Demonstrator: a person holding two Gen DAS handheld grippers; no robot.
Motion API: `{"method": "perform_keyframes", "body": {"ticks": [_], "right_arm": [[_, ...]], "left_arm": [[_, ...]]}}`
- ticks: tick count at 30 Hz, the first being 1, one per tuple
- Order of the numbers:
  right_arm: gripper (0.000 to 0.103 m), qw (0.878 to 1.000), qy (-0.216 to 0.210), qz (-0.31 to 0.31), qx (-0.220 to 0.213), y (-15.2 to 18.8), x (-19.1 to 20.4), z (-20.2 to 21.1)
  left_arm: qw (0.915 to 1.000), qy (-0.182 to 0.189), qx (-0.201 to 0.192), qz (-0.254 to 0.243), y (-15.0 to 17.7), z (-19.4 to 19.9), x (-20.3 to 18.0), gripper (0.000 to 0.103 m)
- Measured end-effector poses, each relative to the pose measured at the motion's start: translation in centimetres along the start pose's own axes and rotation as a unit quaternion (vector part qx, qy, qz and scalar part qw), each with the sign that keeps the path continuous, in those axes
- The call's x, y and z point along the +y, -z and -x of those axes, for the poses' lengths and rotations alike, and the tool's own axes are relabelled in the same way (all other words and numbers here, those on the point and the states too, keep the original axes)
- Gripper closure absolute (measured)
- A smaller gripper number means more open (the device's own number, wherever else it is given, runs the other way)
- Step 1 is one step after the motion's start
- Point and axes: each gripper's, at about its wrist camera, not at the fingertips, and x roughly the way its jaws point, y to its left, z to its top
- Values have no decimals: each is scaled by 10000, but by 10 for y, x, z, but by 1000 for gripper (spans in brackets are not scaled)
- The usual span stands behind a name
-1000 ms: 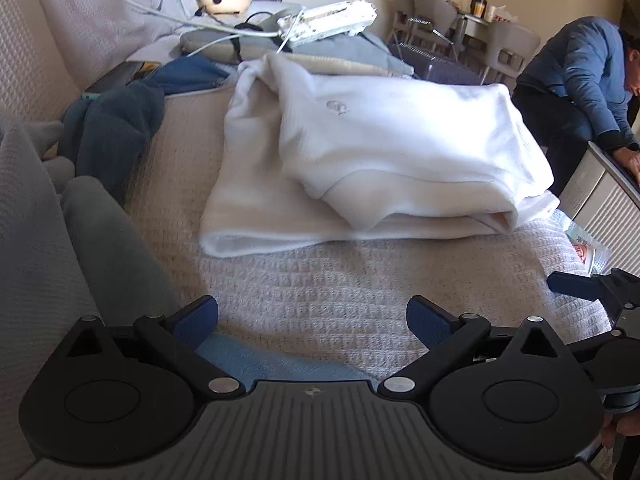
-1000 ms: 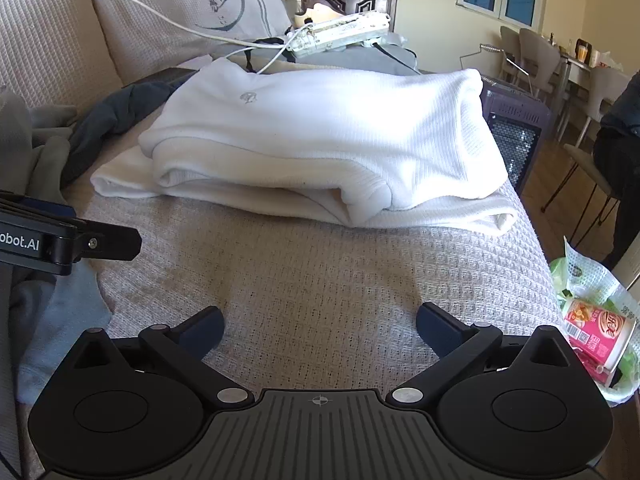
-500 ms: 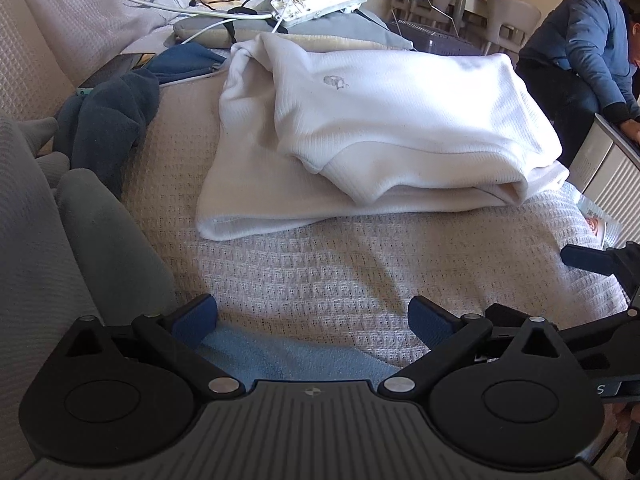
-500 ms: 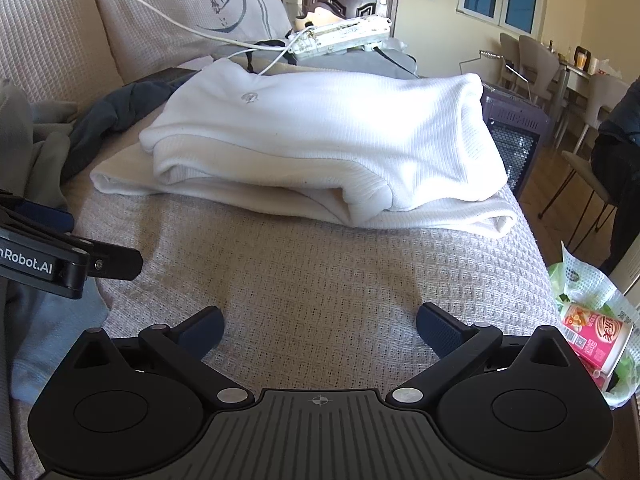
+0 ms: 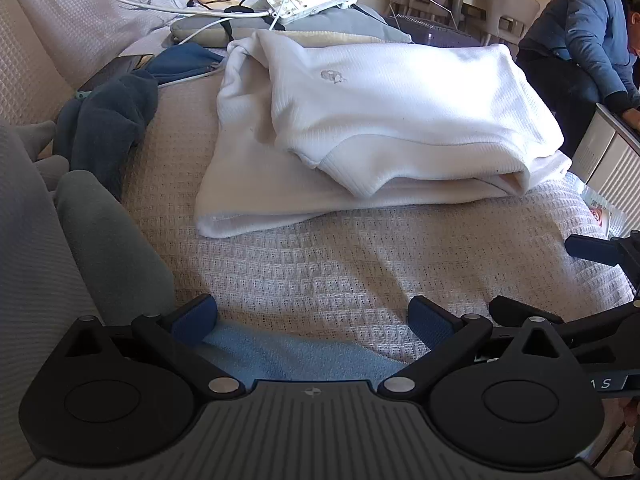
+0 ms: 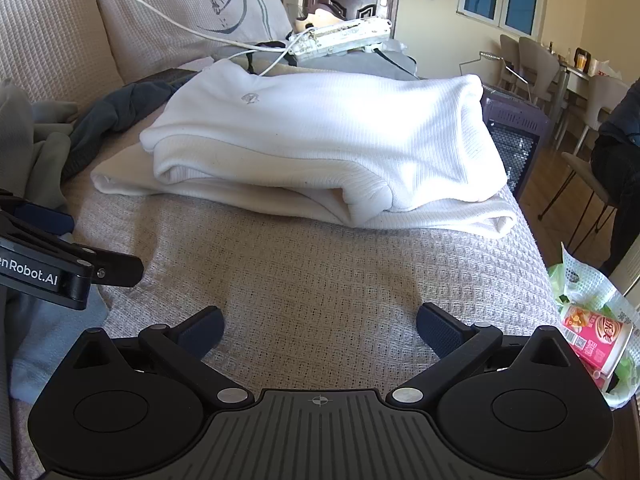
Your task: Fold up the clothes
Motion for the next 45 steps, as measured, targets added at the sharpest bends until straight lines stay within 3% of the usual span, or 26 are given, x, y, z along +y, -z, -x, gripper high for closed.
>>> {"method": "perform_keyframes", "body": {"ticks": [45], "right_arm": [[0,9999,59,79,-63,1,2,0]], "left_arm": [[9999,-96,11,-138,2,-2,-5,0]]}}
